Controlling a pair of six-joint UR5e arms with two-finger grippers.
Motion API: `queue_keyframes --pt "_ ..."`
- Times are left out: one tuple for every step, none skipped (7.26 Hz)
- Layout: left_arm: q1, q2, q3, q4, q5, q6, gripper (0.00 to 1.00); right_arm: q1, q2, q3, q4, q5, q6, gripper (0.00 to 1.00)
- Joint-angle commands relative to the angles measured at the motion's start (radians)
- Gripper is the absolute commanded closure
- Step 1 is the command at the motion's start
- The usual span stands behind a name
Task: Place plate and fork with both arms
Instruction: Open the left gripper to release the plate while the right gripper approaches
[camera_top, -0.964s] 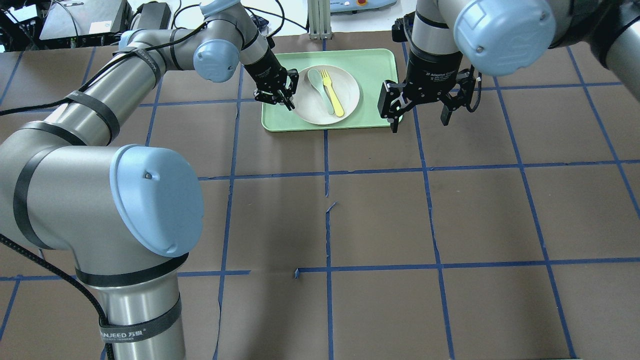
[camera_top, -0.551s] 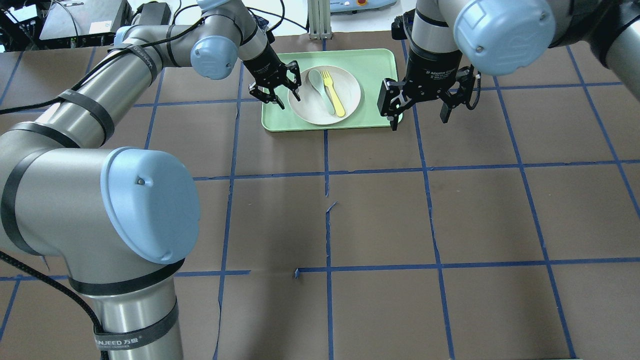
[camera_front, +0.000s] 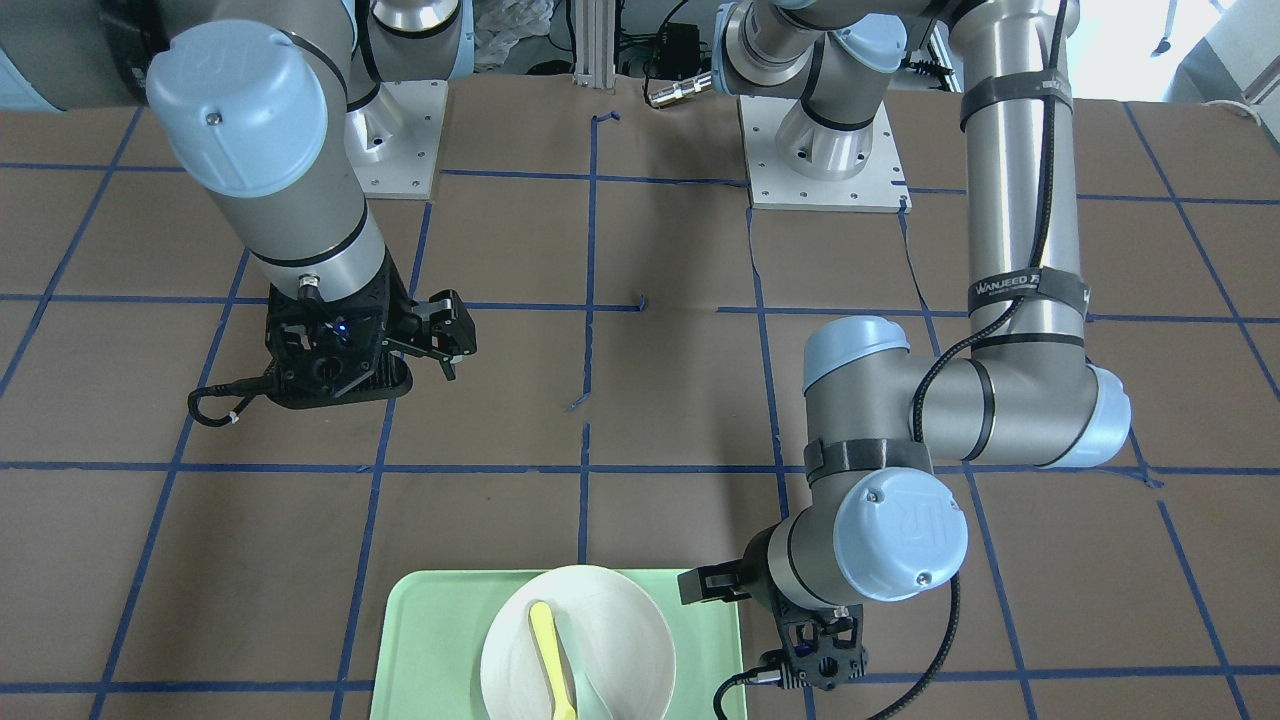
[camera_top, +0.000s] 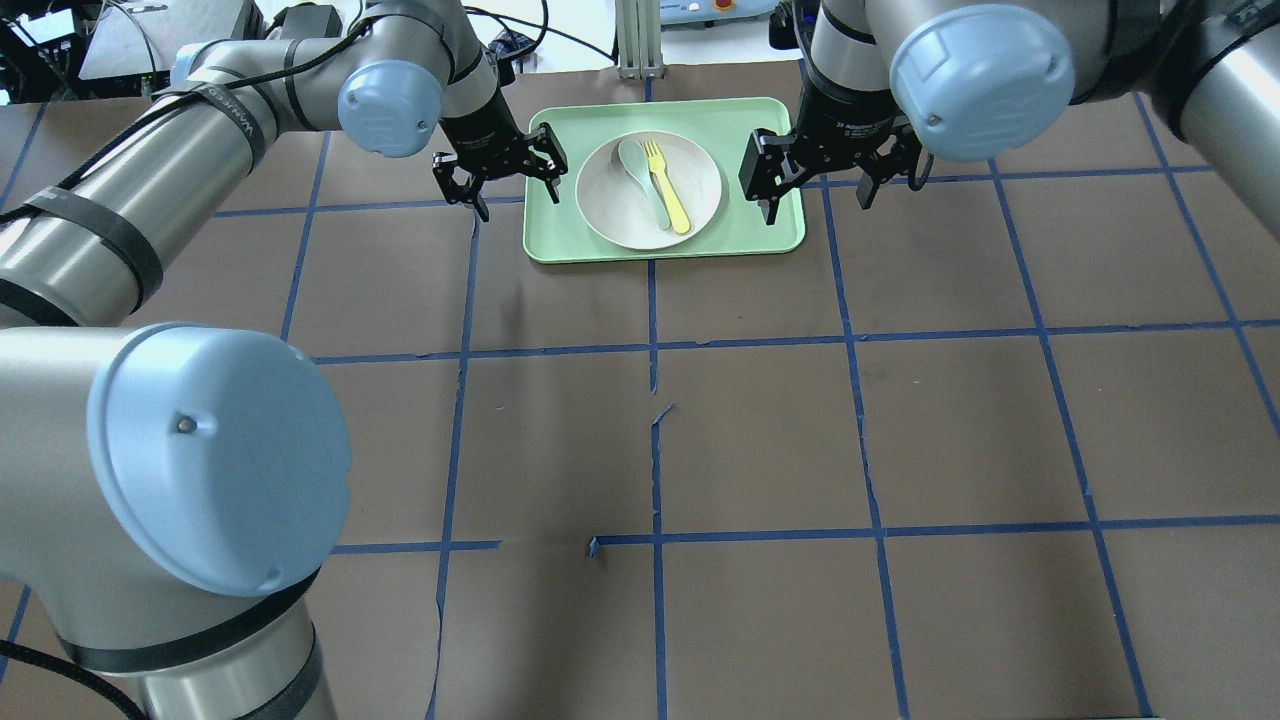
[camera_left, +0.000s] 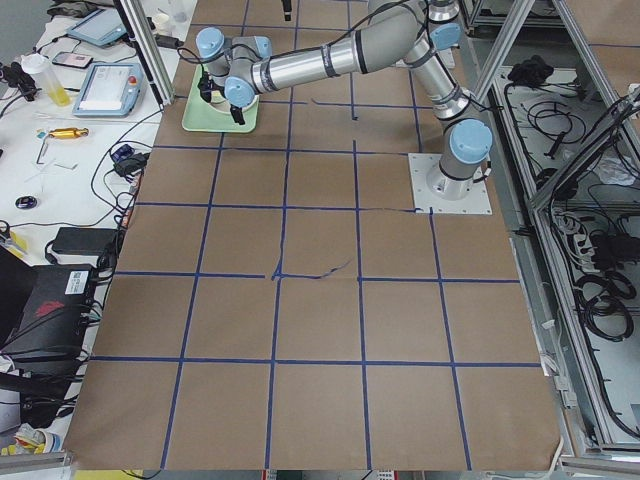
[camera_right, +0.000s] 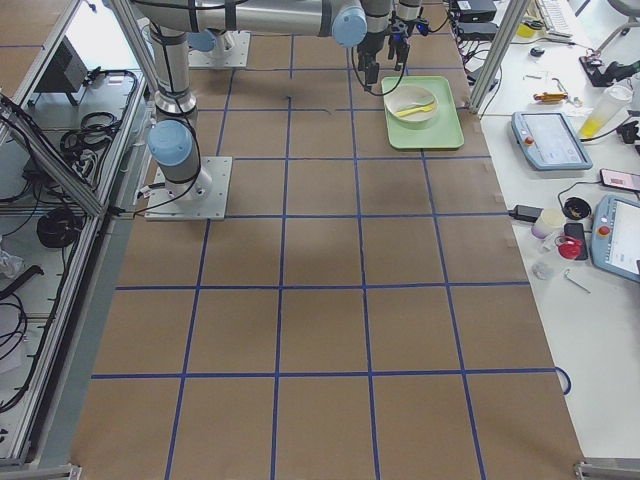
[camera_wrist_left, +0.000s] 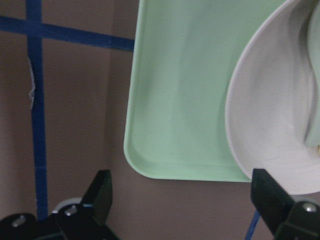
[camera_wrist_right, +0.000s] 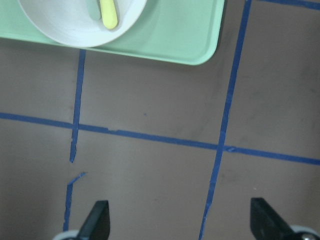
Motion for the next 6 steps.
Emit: queue_keyframes --pt "0.012 0.035 -0.022 0.005 0.028 0.016 0.00 0.000 0.067 0.007 -0.193 0.003 -0.077 0.00" --pt "0.014 0.041 -0.033 0.010 0.029 0.016 0.00 0.002 0.093 0.004 -0.201 0.000 -0.106 0.00" --pt "0.014 0.041 -0.048 0.014 0.029 0.019 0.00 0.003 0.142 -0.017 -0.235 0.003 -0.106 0.00" --pt "0.014 0.041 -0.067 0.042 0.029 0.017 0.00 0.005 0.197 -0.043 -0.283 0.005 -0.092 0.00" --pt "0.014 0.041 -0.103 0.092 0.029 0.017 0.00 0.012 0.258 -0.087 -0.289 0.021 -0.095 0.00" --pt "0.014 0.040 -0.149 0.165 0.029 0.017 0.00 0.027 0.320 -0.147 -0.289 0.029 -0.094 0.03"
